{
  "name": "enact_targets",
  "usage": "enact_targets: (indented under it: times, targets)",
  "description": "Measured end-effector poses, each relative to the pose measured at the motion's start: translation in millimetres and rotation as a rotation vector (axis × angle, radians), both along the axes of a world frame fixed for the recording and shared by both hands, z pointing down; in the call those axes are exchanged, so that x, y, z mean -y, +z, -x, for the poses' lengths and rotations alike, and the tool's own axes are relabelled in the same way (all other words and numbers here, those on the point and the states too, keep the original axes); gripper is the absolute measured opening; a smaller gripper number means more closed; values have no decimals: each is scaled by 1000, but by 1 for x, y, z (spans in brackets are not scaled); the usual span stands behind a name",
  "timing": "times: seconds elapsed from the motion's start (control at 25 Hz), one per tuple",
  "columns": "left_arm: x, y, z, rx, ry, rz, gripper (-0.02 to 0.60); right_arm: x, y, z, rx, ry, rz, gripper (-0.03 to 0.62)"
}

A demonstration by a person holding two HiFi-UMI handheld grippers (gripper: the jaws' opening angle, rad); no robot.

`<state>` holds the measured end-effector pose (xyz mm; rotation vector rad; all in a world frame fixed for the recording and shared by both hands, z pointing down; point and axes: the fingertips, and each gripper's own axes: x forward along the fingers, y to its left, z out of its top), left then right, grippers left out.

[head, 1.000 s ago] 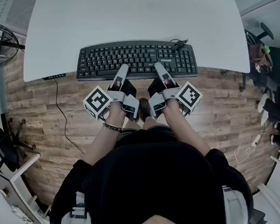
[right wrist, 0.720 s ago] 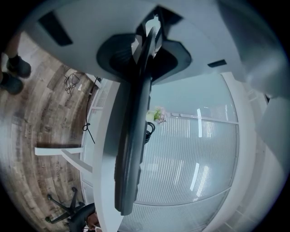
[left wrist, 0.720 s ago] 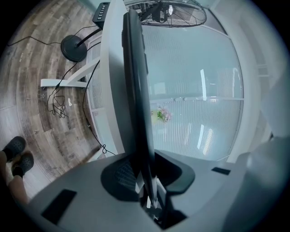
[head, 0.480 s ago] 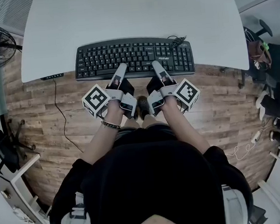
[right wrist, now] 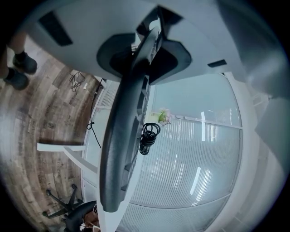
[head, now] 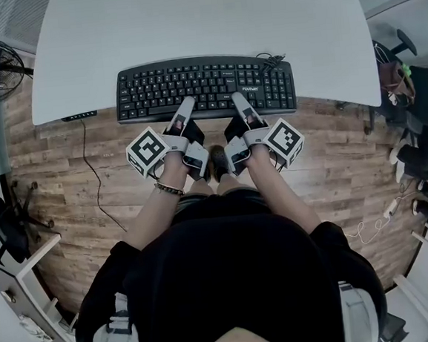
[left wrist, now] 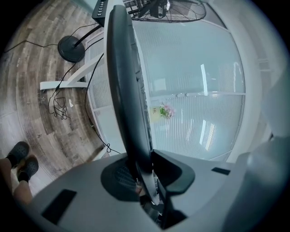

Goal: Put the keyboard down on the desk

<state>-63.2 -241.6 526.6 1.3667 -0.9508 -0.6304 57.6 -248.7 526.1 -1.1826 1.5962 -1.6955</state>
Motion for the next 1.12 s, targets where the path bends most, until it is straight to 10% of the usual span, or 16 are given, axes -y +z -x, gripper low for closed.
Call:
enact_targets:
  times: [1.12]
  targets:
    - [1,15,-1,31,15,8,106,1,14,0,-13,-25,-11,103]
